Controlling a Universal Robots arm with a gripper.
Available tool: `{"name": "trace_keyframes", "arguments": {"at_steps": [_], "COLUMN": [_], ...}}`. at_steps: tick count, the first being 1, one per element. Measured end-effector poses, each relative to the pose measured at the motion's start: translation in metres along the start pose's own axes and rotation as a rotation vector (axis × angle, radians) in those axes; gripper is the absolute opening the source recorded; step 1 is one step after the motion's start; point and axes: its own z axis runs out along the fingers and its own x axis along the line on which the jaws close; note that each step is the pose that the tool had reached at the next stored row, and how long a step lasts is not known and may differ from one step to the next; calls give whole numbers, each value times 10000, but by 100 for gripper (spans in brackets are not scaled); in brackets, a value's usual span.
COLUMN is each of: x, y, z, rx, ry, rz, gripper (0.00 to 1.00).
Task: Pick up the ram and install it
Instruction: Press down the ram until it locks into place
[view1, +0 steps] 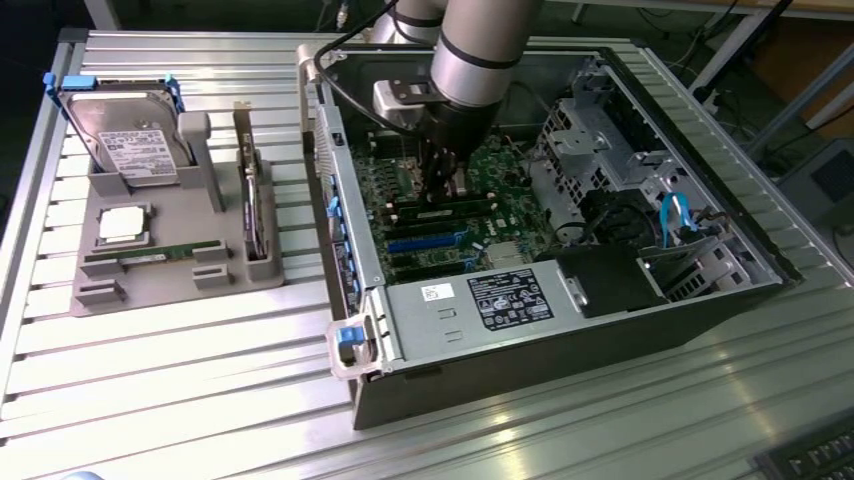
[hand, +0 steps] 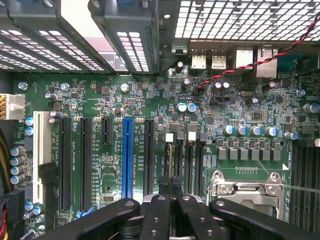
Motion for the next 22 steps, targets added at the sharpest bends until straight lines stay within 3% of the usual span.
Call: {"name": "trace_keyframes", "arguments": {"at_steps": [7, 10, 13, 22], "x": [0, 0, 0, 3], "y": [5, 6, 7, 15], "z": [5, 25, 18, -197], "rx": [0, -4, 3, -1], "ry": [2, 45, 39, 44], "rz": [0, 1, 3, 1], "gripper": [11, 11, 11, 11]}}
